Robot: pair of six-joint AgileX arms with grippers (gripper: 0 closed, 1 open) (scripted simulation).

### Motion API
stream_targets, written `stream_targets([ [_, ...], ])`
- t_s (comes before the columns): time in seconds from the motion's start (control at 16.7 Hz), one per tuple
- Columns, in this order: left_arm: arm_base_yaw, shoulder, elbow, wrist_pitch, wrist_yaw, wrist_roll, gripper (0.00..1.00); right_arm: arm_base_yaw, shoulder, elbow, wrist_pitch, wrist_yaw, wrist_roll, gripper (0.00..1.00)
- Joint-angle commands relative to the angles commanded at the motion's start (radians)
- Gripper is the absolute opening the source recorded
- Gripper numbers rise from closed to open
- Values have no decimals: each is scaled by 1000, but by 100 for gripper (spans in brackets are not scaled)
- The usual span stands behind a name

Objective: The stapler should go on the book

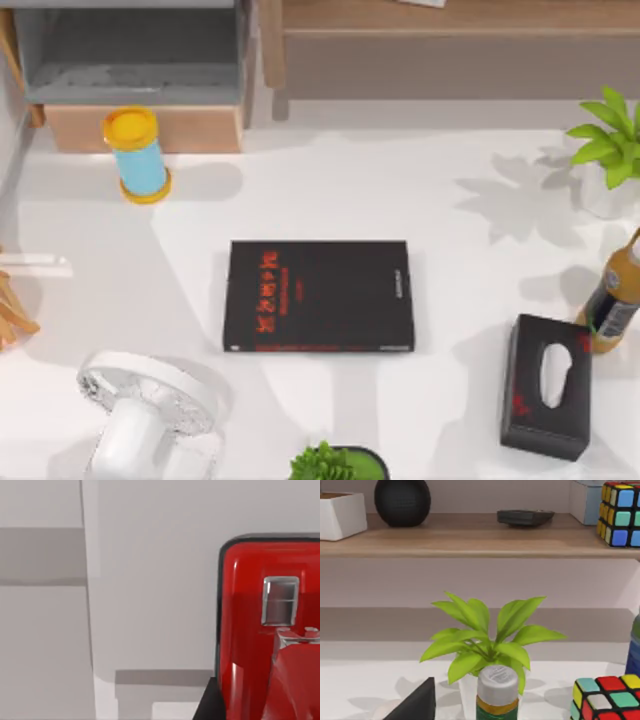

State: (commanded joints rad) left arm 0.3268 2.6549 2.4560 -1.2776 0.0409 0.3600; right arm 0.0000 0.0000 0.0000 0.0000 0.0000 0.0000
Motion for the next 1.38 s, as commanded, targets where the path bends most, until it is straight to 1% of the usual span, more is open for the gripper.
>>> stream_targets([
  [0.24,8,-27,2,-11,0,-6,0,0,0,0,0,0,0,100],
  [0.48,13,-131,-38,-42,2,-50,0,0,0,0,0,0,0,100],
  [0.66,-9,-246,-77,-45,4,-112,0,0,0,0,0,0,0,100],
  [0.84,-55,-363,-129,-35,8,-211,0,0,0,0,0,0,0,100],
  [0.96,-108,-420,-179,-33,11,-301,0,0,0,0,0,0,0,100],
  [1.08,-184,-457,-243,-35,13,-402,0,0,0,0,0,0,0,100],
  [1.2,-284,-480,-318,-38,9,-509,0,0,0,0,0,0,0,100],
  [1.38,-473,-500,-423,-19,-13,-667,0,0,0,0,0,0,0,100],
])
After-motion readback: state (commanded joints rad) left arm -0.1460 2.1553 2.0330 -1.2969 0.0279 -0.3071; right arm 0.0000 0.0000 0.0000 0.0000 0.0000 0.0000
